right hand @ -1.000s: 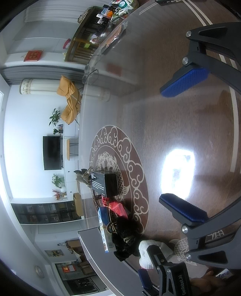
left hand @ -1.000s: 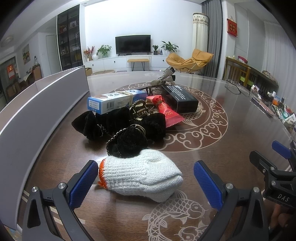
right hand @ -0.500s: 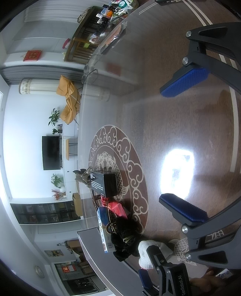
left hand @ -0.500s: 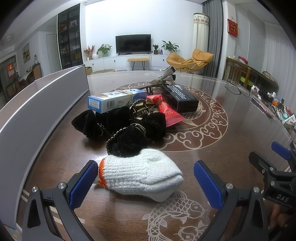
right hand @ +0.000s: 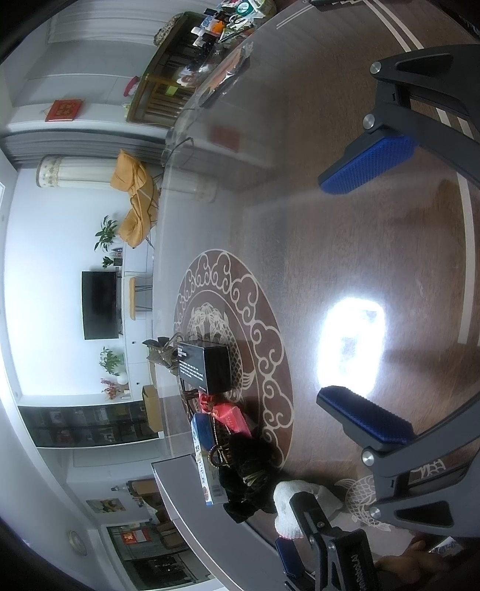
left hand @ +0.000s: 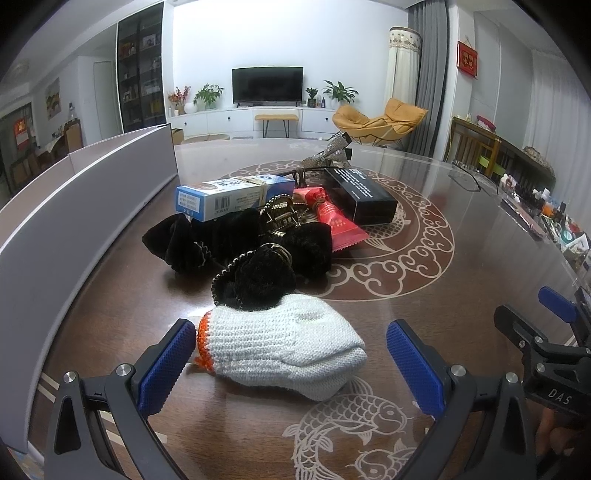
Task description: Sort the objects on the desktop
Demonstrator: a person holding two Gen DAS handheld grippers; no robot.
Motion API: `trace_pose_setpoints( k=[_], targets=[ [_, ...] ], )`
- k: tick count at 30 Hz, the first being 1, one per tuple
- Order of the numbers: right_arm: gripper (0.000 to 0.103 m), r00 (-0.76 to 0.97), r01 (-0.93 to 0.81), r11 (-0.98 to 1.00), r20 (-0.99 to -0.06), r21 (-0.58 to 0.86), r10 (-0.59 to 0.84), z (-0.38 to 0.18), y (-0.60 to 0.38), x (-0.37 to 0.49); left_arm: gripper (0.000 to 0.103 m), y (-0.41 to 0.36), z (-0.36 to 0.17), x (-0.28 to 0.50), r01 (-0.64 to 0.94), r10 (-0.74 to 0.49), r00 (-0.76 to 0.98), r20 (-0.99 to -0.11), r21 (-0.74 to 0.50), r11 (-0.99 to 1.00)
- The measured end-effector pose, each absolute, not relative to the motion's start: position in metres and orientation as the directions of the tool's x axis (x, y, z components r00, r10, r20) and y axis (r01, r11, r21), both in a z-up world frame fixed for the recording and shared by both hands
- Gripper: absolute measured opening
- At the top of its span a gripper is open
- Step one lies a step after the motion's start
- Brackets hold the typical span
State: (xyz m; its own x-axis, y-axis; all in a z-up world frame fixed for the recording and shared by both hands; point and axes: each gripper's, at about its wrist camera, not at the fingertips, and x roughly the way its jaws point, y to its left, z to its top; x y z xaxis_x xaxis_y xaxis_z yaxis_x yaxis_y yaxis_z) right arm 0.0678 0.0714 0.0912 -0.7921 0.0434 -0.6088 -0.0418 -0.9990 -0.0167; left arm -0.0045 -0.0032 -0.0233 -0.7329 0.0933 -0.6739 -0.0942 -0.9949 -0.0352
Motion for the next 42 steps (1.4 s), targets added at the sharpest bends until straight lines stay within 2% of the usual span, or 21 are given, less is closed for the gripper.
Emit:
trace_pose_setpoints(
  k=[34,42],
  targets=[
    [0.103,-0.79,-0.038,-0.999,-0.612,-0.015,0.039,0.092,0.073,0.068,0.103,-0.007,-0.027,-0.009,-0.093,0.105,-0.717,-0.689,-0.054,-0.994],
    [0.103,-0.772,-0.018,-1.0,-0.636,0.004,0.011,0.089,0.072,0.065,0.103,-0.017,-0.027,-0.004,-0.116,0.07,-0.68,-0.73,0.014,-0.993]
  ],
)
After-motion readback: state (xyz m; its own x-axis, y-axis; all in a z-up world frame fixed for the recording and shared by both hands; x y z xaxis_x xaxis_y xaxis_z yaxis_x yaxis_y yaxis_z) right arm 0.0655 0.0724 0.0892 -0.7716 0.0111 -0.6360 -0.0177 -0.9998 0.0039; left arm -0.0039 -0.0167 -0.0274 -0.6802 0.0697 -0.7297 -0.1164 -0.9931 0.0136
